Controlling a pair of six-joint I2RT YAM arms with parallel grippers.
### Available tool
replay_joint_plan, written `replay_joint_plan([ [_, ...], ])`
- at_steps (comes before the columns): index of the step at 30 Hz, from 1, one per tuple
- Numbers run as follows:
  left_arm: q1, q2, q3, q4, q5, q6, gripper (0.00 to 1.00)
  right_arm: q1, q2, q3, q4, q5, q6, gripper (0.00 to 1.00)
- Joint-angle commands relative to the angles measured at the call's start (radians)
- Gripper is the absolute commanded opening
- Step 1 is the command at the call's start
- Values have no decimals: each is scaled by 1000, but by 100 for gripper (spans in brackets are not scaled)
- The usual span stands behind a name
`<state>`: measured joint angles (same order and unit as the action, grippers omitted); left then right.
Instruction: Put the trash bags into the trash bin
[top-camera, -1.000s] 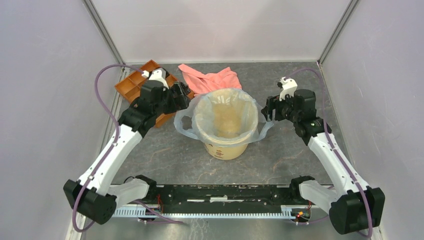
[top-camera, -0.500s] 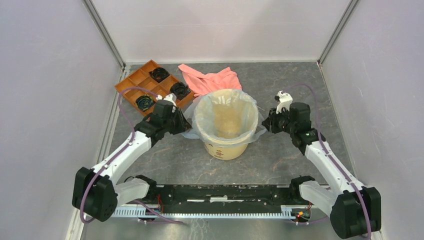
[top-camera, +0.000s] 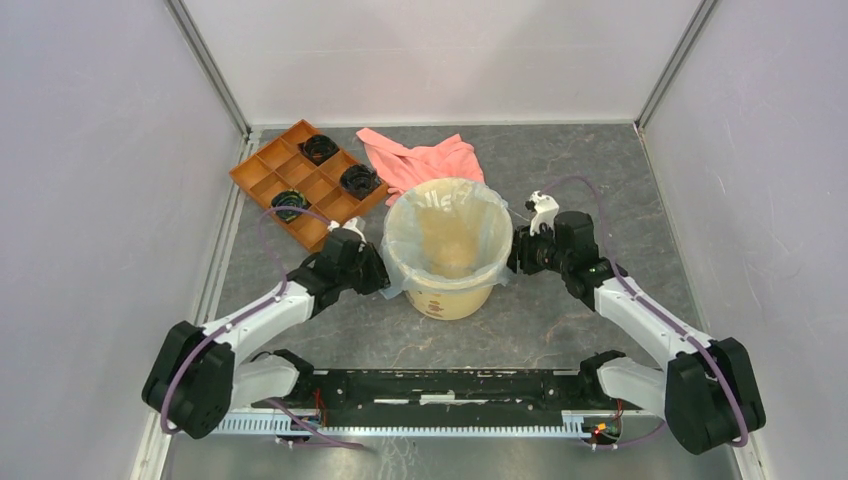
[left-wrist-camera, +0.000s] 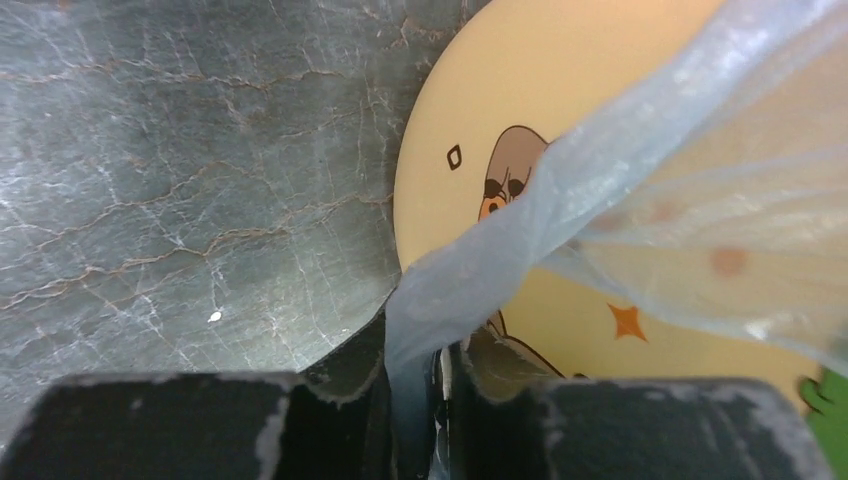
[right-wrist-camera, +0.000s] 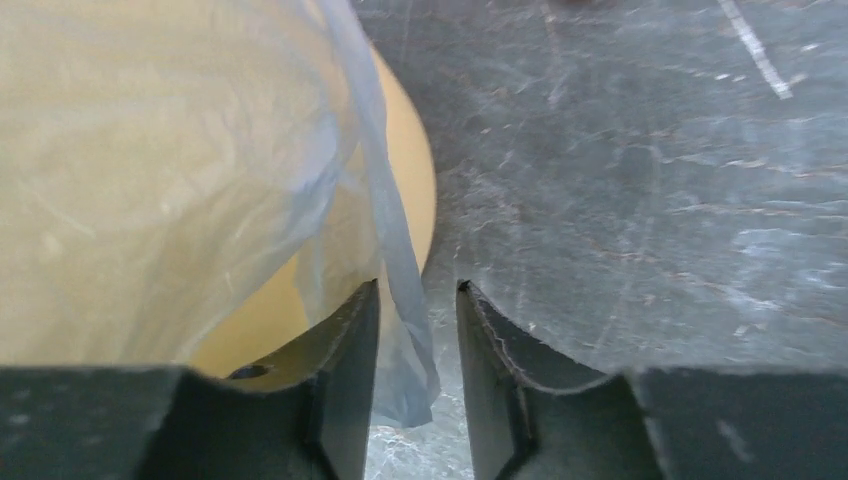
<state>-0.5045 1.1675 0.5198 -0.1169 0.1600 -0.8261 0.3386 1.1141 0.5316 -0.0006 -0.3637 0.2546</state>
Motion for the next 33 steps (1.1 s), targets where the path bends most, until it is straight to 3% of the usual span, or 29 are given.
replay_joint_plan([
  [1, -4, -91, 7, -3, -87, -25, 28, 3, -35, 112, -128, 164, -105, 46],
  [4, -4, -153, 36, -123, -154, 1, 46, 3, -61, 125, -161, 225, -135, 58],
  [8, -3, -270, 64, -283, -240, -3, 79, 3, -26, 150, -157, 199, -193, 62],
  [14, -4, -469, 135, -457, -283, -8, 97, 8, 15, 166, -122, 184, -206, 66],
  [20, -3, -594, 338, -625, -363, 66, 100, 79, 49, 156, -48, 164, -179, 69],
  [28, -3, -537, 843, -760, -408, 215, 100, 263, 100, 122, 136, 192, 3, 73],
  [33, -4, -536, 906, -763, -379, 235, 100, 422, 170, 153, 251, 235, 51, 79],
])
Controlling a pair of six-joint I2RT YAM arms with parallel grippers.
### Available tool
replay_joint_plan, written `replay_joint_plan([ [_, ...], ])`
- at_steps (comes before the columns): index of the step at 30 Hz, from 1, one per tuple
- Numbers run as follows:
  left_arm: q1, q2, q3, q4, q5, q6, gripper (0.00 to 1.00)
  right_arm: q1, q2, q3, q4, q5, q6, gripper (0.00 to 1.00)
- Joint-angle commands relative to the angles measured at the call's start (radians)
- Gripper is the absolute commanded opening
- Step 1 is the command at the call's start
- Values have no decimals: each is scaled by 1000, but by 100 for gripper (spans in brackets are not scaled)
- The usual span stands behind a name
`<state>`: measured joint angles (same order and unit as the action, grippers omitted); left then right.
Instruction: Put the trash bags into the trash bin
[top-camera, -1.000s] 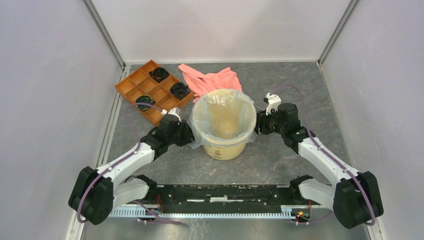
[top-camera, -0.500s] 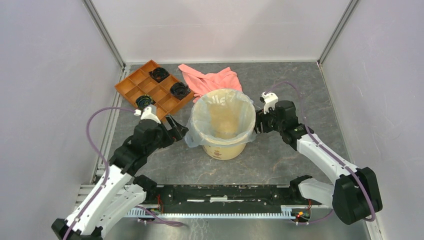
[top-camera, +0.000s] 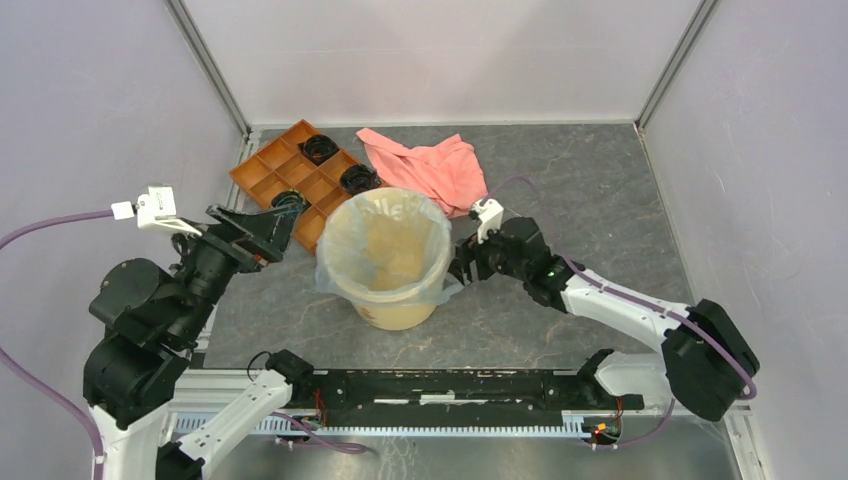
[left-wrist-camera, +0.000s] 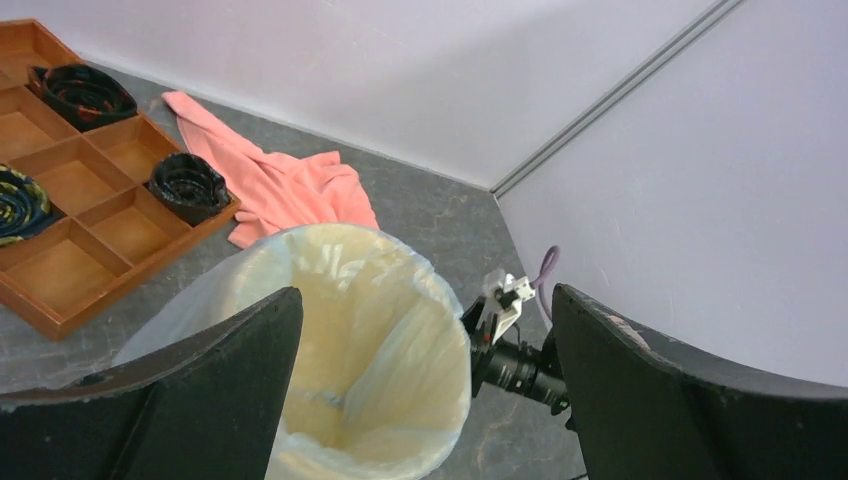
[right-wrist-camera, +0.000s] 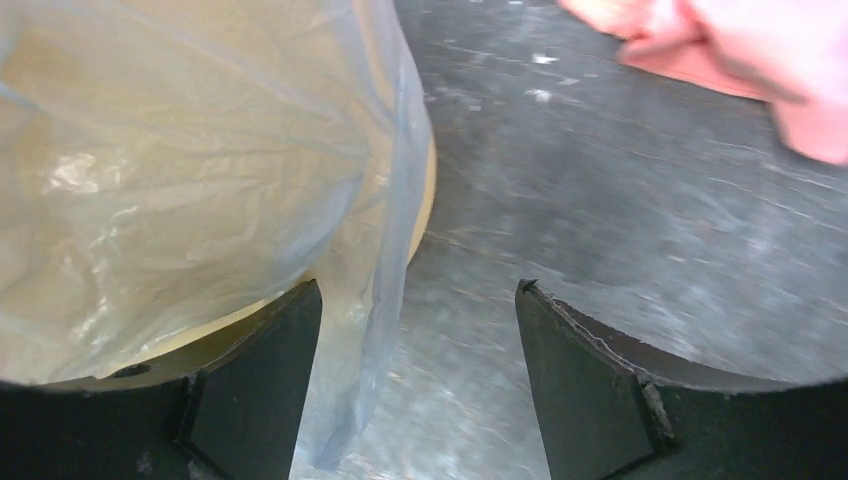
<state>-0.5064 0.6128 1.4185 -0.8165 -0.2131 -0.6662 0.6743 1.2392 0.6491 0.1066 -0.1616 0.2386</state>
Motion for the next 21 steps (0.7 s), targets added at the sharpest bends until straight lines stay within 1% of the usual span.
replay_joint_plan([
  [1, -2, 14, -1, -58, -2, 75, 100, 109, 69, 56, 143, 41, 67, 79],
  [5, -1, 4, -34, -38, 19, 71, 100, 220, 155, 139, 146, 97, 62, 79],
  [10, -2, 3, -43, -29, 46, 71, 100, 333, 237, 208, 188, 172, 94, 85],
  [17, -2, 4, -43, -20, 41, 88, 100, 490, 374, 365, 159, 174, 74, 88],
  [21, -1, 4, -47, -11, 44, 94, 100, 532, 371, 401, 142, 169, 70, 91],
])
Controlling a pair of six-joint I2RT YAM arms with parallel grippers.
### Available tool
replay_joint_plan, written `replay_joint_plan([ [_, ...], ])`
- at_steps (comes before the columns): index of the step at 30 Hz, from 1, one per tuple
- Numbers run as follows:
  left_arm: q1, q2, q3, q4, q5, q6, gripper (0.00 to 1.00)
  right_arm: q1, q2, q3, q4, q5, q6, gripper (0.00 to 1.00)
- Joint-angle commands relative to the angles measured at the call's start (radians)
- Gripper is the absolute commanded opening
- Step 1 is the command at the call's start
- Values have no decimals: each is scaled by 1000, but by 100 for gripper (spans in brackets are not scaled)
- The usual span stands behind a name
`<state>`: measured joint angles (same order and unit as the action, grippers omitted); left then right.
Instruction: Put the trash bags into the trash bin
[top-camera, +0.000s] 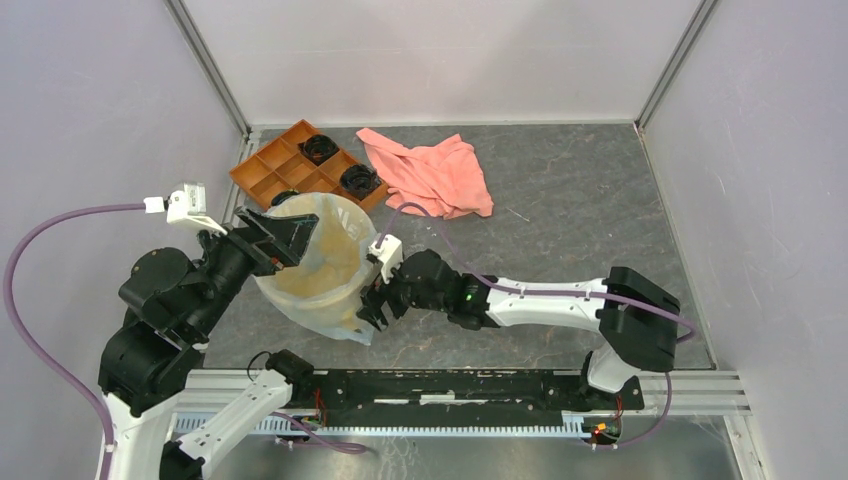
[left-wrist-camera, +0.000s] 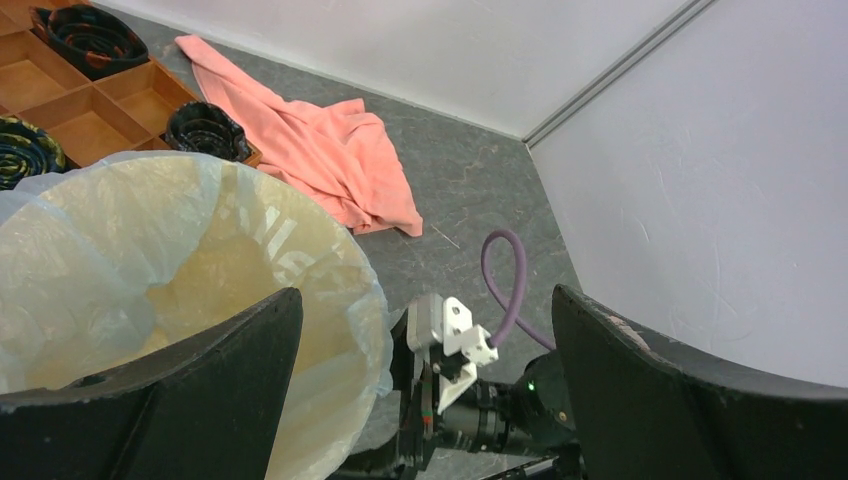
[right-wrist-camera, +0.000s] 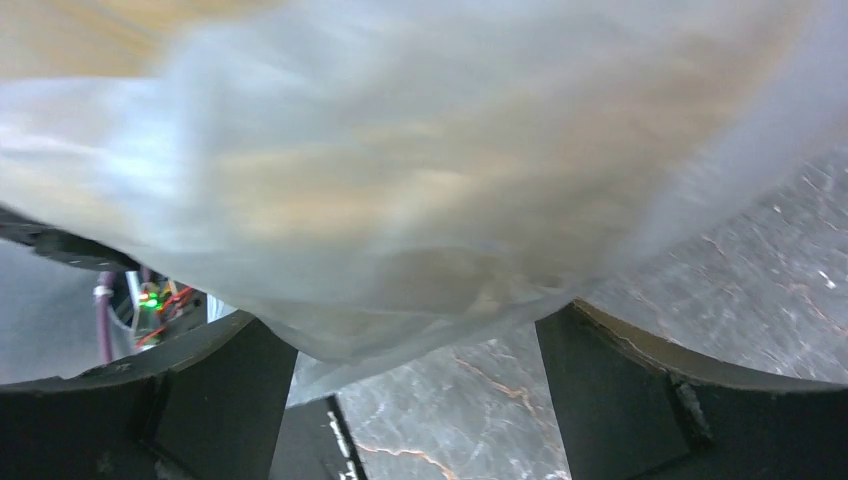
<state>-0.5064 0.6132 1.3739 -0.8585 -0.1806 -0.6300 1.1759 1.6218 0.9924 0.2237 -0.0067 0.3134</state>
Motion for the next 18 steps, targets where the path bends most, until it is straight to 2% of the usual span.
replay_joint_plan([
  [1, -1, 2, -4, 30, 10, 59, 100, 36, -22, 54, 25, 12, -3, 92],
  [6, -1, 0, -19, 41, 14, 60, 100, 46, -111, -11, 24, -53, -1, 95],
  [12, -1, 2, -14, 43, -7, 74, 100, 20, -289, -89, -81, 52, -53, 98],
  [18, -1, 7, 18, 38, -14, 92, 100, -73, -290, -61, -107, 112, -87, 98],
])
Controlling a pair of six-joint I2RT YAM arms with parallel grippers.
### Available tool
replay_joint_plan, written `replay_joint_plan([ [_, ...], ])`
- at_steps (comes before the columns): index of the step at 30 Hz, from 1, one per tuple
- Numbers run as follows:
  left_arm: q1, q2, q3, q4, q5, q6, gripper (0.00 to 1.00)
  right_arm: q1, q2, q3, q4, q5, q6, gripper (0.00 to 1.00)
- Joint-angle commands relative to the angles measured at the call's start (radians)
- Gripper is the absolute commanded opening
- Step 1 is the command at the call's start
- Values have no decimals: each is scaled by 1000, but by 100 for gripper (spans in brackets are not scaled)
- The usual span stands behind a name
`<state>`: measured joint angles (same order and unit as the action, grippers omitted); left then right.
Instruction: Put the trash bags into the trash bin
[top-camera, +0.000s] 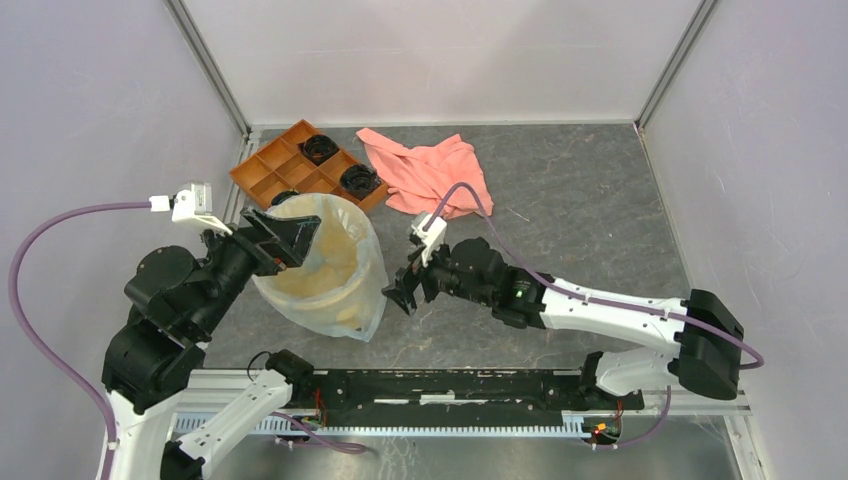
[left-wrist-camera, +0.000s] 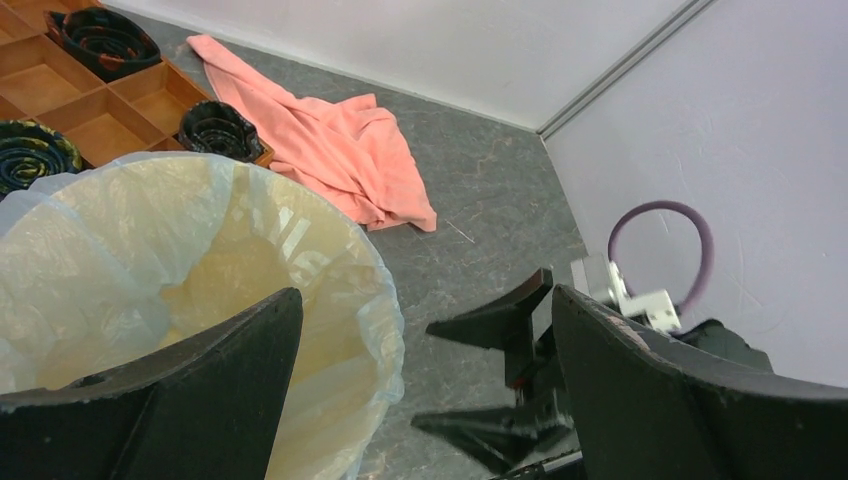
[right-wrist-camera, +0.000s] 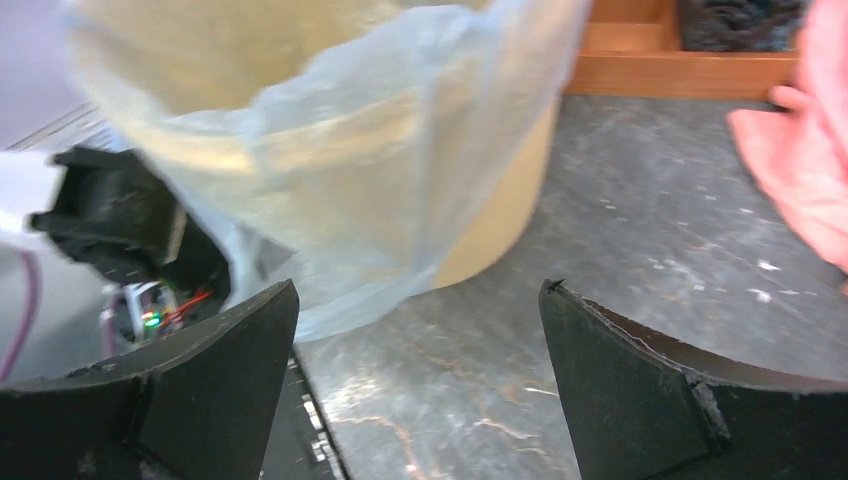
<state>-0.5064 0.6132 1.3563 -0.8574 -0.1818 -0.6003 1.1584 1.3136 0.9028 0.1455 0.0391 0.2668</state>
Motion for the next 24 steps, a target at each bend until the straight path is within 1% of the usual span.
replay_joint_plan([
  [1, -2, 10, 43, 34, -15, 66, 100, -73, 38, 43, -28, 85, -46, 98],
  [3, -2, 15, 59, 33, -17, 72, 100, -95, 87, 71, -24, 122, -71, 98],
  [5, -2, 16, 70, 34, -18, 76, 100, -99, 146, 120, -48, 229, -122, 98],
  [7, -2, 17, 79, 36, -20, 80, 100, -97, 215, 175, -79, 296, -156, 98],
  [9, -1, 18, 86, 41, -20, 87, 100, -88, 272, 217, -81, 312, -163, 98],
  [13, -2, 16, 93, 41, -25, 98, 100, -68, 356, 263, -29, 243, -104, 98],
  [17, -2, 10, 98, 34, -24, 100, 100, -25, 423, 298, 58, 197, 29, 98],
  [19, -2, 12, 109, 24, -24, 98, 100, -8, 464, 305, 140, 174, 103, 98],
  [21, -1, 11, 123, 12, -31, 92, 100, 6, 527, 358, 179, 135, 155, 97],
  [24, -2, 6, 119, 10, -23, 82, 100, 34, 603, 453, 203, 100, 146, 97],
])
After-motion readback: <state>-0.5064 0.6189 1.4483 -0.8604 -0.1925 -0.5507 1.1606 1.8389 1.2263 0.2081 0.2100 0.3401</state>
